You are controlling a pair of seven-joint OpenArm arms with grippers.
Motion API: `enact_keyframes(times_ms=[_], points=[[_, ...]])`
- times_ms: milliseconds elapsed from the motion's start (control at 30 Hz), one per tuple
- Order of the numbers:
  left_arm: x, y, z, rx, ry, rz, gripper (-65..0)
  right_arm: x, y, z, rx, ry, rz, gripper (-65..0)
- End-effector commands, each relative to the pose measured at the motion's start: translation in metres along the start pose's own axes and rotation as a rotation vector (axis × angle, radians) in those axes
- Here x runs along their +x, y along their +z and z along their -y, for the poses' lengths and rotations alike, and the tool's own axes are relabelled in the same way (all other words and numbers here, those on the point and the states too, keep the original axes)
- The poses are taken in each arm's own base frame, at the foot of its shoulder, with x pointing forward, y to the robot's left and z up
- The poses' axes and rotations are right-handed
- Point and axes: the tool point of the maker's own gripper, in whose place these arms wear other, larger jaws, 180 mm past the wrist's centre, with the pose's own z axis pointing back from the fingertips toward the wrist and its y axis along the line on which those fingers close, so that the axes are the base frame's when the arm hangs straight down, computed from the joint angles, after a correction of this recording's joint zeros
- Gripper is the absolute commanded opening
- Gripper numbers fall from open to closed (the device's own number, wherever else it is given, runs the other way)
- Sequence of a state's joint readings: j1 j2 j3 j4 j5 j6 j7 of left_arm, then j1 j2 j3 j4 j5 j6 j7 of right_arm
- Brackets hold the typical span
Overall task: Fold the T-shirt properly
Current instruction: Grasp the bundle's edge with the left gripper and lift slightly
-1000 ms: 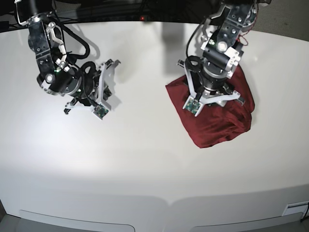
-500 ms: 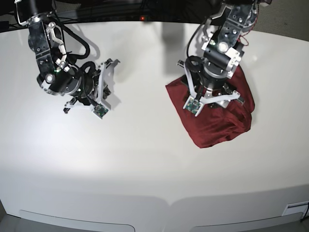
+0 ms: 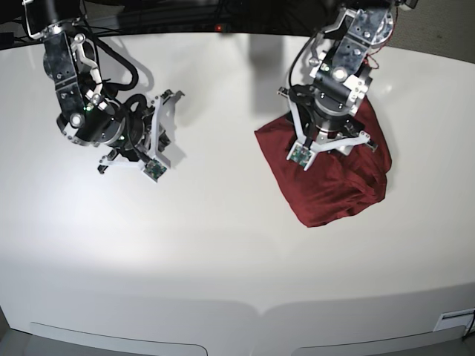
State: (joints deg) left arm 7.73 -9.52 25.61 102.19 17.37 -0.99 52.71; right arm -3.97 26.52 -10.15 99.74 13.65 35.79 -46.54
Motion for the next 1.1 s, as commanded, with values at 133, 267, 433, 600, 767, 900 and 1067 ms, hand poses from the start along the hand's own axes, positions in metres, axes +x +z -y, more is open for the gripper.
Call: enact_keyframes(times_ms=[133,267,433,600,767,900,1067], points=[[0.011,0.002,-0.007,0.024,0.008,0.034,-40.1,0.012,0.006,0.009,-0.024,0.008,0.041,-58.5],[0.018,0.005,-0.011,0.033,0.012,0.045,-40.1,0.012,0.006,0.009,-0.023,0.008,0.040,-58.5],[0.025,0.008,-0.014,0.038,0.017,0.062,-40.1,0.012,0.006,0.009,-0.024,0.008,0.041,-58.5],[0.025,0.008,-0.015,0.039,0.018,0.062,-40.1,0.012,0.006,0.009,-0.023,0.008,0.041,-58.5],[0.024,0.009,-0.026,0.101,0.039,0.061,-47.9,0.012,0.006,0.009,-0.024,0.008,0.041,-58.5],[0.017,0.012,-0.045,0.212,0.012,0.021,-65.0,0.012,0.006,0.009,-0.023,0.008,0.041,-58.5],[0.006,0.013,-0.046,0.222,0.007,-0.029,-65.0,0.012,0.006,0.009,-0.024,0.008,0.042,-58.5]])
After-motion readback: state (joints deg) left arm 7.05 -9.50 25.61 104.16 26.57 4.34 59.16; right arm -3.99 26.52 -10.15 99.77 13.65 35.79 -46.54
